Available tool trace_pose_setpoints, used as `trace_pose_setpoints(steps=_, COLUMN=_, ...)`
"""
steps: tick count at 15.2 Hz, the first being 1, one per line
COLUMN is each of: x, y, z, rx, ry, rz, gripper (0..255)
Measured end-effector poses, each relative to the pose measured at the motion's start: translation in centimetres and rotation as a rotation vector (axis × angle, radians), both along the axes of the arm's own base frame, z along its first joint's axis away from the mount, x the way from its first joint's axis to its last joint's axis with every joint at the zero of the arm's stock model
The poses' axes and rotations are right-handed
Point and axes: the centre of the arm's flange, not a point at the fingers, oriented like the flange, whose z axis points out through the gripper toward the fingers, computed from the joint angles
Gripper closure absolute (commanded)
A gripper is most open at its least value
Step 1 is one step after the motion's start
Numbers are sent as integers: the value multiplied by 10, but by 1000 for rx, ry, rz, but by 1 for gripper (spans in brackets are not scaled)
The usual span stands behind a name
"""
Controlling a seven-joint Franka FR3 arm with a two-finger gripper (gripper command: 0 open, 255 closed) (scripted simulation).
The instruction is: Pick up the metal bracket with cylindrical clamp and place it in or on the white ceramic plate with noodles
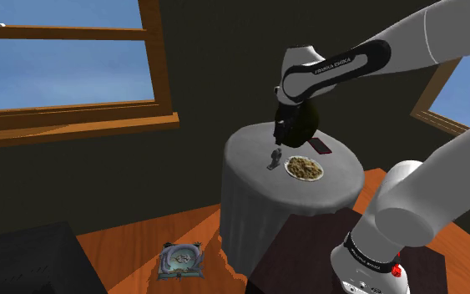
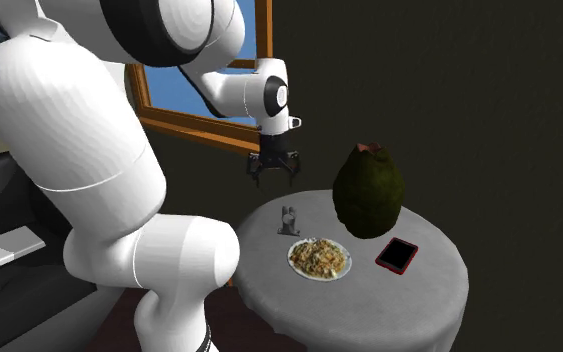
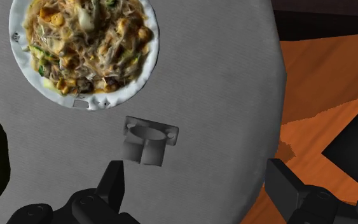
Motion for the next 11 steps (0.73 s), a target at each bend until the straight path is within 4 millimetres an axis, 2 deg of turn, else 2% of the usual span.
trace_pose_setpoints(steps=6, x=29, y=-41, z=-65, rx=27, ry=-2, rz=2, gripper=0)
trace_pose_setpoints(steps=11, x=30, y=-48, z=-90, rx=30, ry=-3, rz=2, gripper=0)
